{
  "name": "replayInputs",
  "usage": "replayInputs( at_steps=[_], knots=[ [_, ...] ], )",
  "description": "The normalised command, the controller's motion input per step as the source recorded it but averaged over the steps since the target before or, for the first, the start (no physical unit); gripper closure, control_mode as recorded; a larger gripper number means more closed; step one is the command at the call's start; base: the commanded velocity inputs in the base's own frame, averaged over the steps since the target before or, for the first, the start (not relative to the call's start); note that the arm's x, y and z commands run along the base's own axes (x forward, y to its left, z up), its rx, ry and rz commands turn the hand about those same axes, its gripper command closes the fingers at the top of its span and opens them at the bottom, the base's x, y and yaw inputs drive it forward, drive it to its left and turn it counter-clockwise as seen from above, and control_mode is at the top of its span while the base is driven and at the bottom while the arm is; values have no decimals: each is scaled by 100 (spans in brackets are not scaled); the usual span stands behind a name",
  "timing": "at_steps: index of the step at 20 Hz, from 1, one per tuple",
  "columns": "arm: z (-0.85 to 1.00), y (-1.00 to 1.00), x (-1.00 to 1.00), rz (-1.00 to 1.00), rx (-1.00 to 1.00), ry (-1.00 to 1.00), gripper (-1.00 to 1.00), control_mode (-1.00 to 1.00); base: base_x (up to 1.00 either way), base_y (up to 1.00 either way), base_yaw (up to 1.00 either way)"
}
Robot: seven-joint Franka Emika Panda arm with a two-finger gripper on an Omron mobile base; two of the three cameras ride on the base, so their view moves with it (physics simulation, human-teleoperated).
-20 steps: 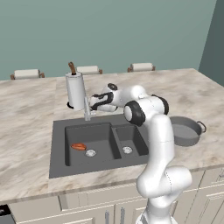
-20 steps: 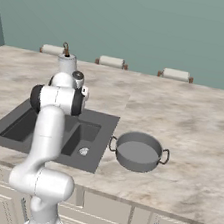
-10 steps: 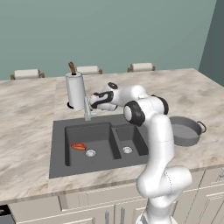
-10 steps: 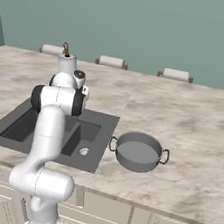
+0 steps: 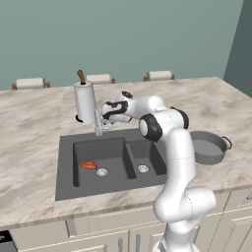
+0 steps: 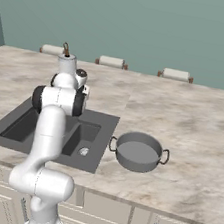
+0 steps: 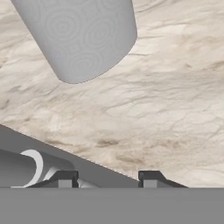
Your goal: Dump the sweet potato from the pot into the sink. Then turn on the water and wash the sweet potato. Then turn off the water and put the sweet potato back in the pot.
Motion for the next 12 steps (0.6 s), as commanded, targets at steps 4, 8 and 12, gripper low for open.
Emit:
replayInputs(
  at_steps=[4, 8, 12],
  knots=[
    [-25, -2, 8, -3, 0, 2, 100, -100, 0, 0, 0],
    [-19, -10, 0, -4, 0, 1, 100, -100, 0, 0, 0],
    [-16, -22, 0, -7, 0, 2, 100, -100, 0, 0, 0]
  ],
)
